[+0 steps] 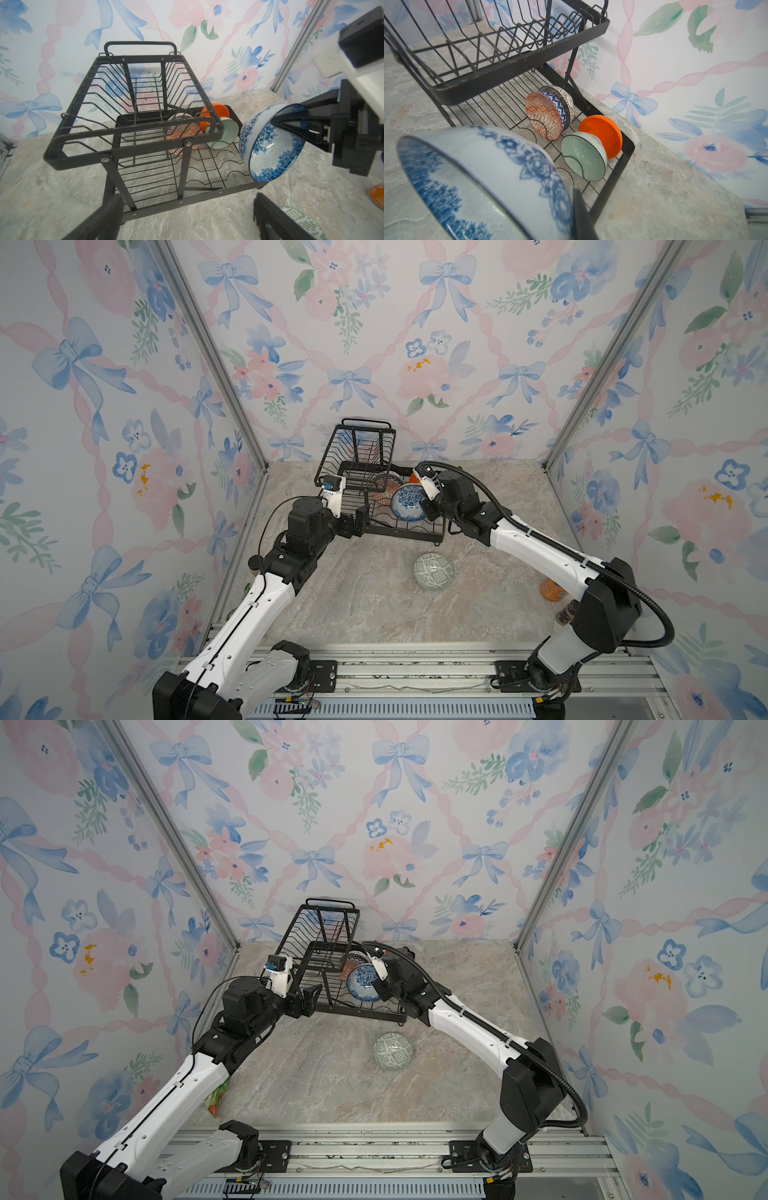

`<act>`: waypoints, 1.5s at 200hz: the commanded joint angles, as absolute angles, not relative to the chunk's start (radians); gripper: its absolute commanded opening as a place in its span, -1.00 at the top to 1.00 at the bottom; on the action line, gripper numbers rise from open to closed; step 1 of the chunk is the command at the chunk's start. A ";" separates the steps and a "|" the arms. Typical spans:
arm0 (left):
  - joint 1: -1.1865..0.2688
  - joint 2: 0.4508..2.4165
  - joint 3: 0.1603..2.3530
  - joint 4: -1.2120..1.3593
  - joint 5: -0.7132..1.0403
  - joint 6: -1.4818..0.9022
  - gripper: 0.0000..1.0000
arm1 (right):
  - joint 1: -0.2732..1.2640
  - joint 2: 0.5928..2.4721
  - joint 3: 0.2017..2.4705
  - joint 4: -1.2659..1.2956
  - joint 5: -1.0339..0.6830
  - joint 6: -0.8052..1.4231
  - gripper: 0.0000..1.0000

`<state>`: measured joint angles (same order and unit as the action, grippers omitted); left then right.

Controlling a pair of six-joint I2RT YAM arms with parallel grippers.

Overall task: Load the bowls into the dish rack
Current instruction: 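Carry the blue floral bowl into the rack with right gripper while left releases, then lower the blue floral bowl into the rack's lower tier with the right gripper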

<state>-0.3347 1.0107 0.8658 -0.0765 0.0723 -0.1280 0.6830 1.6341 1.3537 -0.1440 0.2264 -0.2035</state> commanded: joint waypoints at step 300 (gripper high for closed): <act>-0.293 1.035 0.865 -0.090 0.156 -0.154 -0.96 | 0.750 2.075 1.238 0.890 0.534 -0.641 1.00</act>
<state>-0.3042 1.0286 0.8639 -0.0772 0.1329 -0.1425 0.7357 2.0491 1.1961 0.7452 0.4843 -0.6125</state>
